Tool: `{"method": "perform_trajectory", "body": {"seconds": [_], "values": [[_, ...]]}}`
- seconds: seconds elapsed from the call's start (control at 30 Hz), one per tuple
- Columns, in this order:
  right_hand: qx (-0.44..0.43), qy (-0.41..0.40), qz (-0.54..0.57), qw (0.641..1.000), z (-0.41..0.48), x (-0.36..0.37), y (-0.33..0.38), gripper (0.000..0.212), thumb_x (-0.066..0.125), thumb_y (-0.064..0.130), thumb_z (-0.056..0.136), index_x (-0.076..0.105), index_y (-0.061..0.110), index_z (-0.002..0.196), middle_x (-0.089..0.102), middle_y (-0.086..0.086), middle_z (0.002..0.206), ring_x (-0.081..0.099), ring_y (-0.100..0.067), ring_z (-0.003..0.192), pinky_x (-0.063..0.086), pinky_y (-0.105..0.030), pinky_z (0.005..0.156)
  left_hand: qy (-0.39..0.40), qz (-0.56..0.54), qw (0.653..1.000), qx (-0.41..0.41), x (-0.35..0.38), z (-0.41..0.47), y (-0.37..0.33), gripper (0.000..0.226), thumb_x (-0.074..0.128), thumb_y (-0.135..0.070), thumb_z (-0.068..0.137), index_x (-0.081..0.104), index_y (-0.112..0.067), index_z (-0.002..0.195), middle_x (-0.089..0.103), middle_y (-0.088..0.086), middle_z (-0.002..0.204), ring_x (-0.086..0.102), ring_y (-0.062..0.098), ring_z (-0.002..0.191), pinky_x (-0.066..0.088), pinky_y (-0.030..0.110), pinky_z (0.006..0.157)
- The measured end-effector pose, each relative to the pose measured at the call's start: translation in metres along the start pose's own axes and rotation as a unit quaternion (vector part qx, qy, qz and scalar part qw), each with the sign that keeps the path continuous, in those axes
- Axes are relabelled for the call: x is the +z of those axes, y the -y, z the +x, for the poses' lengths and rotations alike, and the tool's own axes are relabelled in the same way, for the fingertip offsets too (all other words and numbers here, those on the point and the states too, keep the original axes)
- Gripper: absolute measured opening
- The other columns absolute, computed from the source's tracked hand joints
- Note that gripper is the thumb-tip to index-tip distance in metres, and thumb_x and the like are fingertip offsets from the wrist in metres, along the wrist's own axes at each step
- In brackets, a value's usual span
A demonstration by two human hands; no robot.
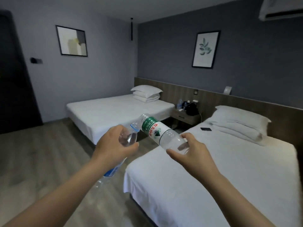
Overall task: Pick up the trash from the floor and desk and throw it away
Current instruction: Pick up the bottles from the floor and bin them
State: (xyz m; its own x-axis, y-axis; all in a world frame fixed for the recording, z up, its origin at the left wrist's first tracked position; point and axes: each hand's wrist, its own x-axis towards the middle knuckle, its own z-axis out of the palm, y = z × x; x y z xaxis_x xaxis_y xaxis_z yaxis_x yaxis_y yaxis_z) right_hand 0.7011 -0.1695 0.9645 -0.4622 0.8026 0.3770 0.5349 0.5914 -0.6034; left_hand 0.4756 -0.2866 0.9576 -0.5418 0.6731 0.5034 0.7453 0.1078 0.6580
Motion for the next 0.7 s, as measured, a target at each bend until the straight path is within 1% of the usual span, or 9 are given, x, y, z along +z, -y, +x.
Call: {"method": "perform_trajectory", "body": {"seconds": [0.03,0.1,0.2,0.27,0.37,0.43,0.5,0.63,0.7], "values": [[-0.022,0.007,0.004,1.0,0.012,0.02,0.018,0.05,0.07,0.059,0.067,0.044,0.038,0.105,0.06,0.018,0.085,0.059,-0.001,0.069,0.05,-0.022,0.055,-0.02,0.016,1.0,-0.005,-0.019,0.006,0.019,0.04,0.065,-0.063,0.053,0.05,-0.037,0.078,0.058,-0.016,0.08,0.057,-0.01,0.071,0.04,0.021,0.055],[-0.046,0.016,0.015,0.999,0.026,0.045,0.045,0.048,0.07,0.06,0.067,0.044,0.038,0.102,0.058,0.02,0.081,0.06,-0.001,0.071,0.055,-0.027,0.061,-0.036,0.037,0.999,-0.01,-0.044,0.016,0.044,0.039,0.064,-0.064,0.053,0.048,-0.038,0.076,0.056,-0.016,0.079,0.058,-0.001,0.065,0.04,0.022,0.054],[-0.083,0.052,0.04,0.994,0.054,0.1,0.098,0.056,0.071,0.057,0.068,0.052,0.03,0.113,0.065,0.013,0.093,0.063,-0.005,0.08,0.057,-0.034,0.07,-0.074,0.061,0.995,-0.014,-0.093,0.031,0.093,0.039,0.062,-0.065,0.053,0.048,-0.036,0.074,0.054,-0.016,0.076,0.054,0.001,0.064,0.037,0.021,0.054],[-0.102,0.065,0.047,0.992,0.07,0.133,0.133,0.061,0.073,0.055,0.069,0.053,0.026,0.119,0.067,0.01,0.097,0.065,-0.009,0.085,0.055,-0.033,0.074,-0.09,0.08,0.993,-0.017,-0.124,0.04,0.122,0.039,0.061,-0.065,0.053,0.048,-0.034,0.074,0.054,-0.014,0.077,0.054,0.003,0.064,0.038,0.021,0.054],[-0.12,0.073,0.076,0.987,0.088,0.178,0.175,0.06,0.074,0.053,0.07,0.053,0.024,0.118,0.064,0.009,0.09,0.065,-0.01,0.084,0.055,-0.033,0.074,-0.1,0.1,0.99,-0.022,-0.162,0.052,0.162,0.037,0.062,-0.064,0.056,0.047,-0.034,0.073,0.054,-0.012,0.078,0.053,0.003,0.066,0.041,0.025,0.055],[-0.129,0.085,0.091,0.984,0.098,0.205,0.198,0.06,0.075,0.051,0.071,0.053,0.022,0.119,0.067,0.004,0.093,0.066,-0.013,0.085,0.056,-0.037,0.075,-0.107,0.104,0.988,-0.025,-0.182,0.06,0.185,0.037,0.062,-0.063,0.056,0.047,-0.034,0.073,0.054,-0.012,0.078,0.053,0.004,0.067,0.044,0.026,0.056],[-0.137,0.103,0.1,0.98,0.108,0.231,0.216,0.059,0.076,0.05,0.071,0.052,0.022,0.118,0.069,0.002,0.095,0.066,-0.014,0.085,0.056,-0.04,0.075,-0.12,0.106,0.987,-0.032,-0.197,0.066,0.207,0.035,0.065,-0.061,0.057,0.047,-0.034,0.072,0.054,-0.011,0.077,0.054,0.005,0.067,0.043,0.024,0.056],[-0.162,0.133,0.107,0.972,0.133,0.278,0.243,0.058,0.075,0.05,0.071,0.052,0.023,0.115,0.066,0.006,0.087,0.066,-0.013,0.08,0.057,-0.041,0.073,-0.131,0.112,0.983,-0.057,-0.217,0.081,0.25,0.033,0.074,-0.05,0.063,0.048,-0.035,0.075,0.055,-0.01,0.08,0.055,0.006,0.069,0.041,0.02,0.058],[-0.177,0.149,0.106,0.967,0.152,0.3,0.254,0.06,0.074,0.051,0.071,0.05,0.024,0.118,0.062,0.009,0.087,0.065,-0.011,0.079,0.058,-0.039,0.071,-0.143,0.121,0.98,-0.072,-0.222,0.091,0.269,0.033,0.073,-0.051,0.062,0.048,-0.035,0.075,0.055,-0.01,0.08,0.055,0.005,0.068,0.04,0.019,0.057]]}}
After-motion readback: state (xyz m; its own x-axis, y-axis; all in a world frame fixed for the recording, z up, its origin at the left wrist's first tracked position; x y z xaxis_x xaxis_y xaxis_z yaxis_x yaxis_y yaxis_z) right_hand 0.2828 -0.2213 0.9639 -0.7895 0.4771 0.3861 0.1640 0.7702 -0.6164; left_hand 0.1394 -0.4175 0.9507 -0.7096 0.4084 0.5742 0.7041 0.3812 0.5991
